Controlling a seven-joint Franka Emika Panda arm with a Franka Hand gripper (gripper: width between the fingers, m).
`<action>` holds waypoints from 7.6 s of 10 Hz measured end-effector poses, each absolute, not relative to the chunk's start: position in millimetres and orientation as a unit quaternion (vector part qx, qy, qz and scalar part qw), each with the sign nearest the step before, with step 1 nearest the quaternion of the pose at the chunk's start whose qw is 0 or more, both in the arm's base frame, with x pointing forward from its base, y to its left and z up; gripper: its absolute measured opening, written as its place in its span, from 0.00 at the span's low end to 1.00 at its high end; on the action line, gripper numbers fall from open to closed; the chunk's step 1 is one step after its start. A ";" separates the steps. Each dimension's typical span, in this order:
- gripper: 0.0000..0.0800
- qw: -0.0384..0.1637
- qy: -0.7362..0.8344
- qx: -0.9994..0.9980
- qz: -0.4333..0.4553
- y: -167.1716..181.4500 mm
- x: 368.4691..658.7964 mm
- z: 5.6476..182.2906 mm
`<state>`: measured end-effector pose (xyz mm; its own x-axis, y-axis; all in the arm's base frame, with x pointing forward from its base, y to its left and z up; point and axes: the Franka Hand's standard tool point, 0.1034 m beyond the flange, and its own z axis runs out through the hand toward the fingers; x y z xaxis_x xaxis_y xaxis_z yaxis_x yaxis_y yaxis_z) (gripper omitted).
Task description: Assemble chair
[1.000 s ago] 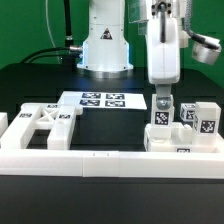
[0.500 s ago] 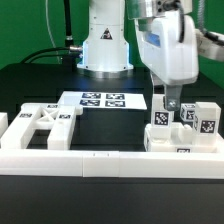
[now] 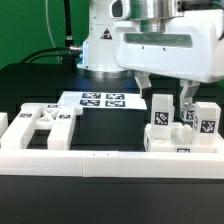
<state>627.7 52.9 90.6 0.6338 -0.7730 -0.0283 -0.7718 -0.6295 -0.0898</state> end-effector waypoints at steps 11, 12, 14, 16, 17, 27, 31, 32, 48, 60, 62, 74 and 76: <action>0.68 0.018 0.129 -0.991 -0.026 49.4 626.8 86.7; 0.38 0.018 0.129 -0.991 -0.026 49.4 626.8 86.8; 0.36 0.018 0.130 -0.991 -0.026 49.4 626.8 86.8; 0.36 0.020 0.149 -0.988 -0.025 49.7 626.8 86.8; 0.36 0.022 0.197 -0.980 -0.024 49.5 626.5 86.5; 0.36 0.054 0.603 -0.796 -0.005 49.2 626.1 84.9; 0.36 0.066 0.756 -0.651 0.012 48.6 626.4 84.0; 0.36 0.066 0.764 -0.642 0.012 48.8 626.5 84.1; 0.81 0.039 0.267 -0.963 -0.022 45.4 625.3 83.6; 0.36 0.008 0.060 -0.998 -0.029 42.7 628.0 82.6; 0.36 0.012 0.148 -0.988 -0.028 43.3 627.9 82.5; 0.36 0.072 0.691 -0.719 -0.009 57.8 622.9 80.6; 0.45 0.082 0.719 -0.691 -0.007 57.2 623.5 80.0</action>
Offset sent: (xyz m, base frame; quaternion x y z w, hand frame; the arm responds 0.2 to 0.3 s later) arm 0.0000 0.0000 0.0000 0.0000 0.0000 -0.1938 0.9810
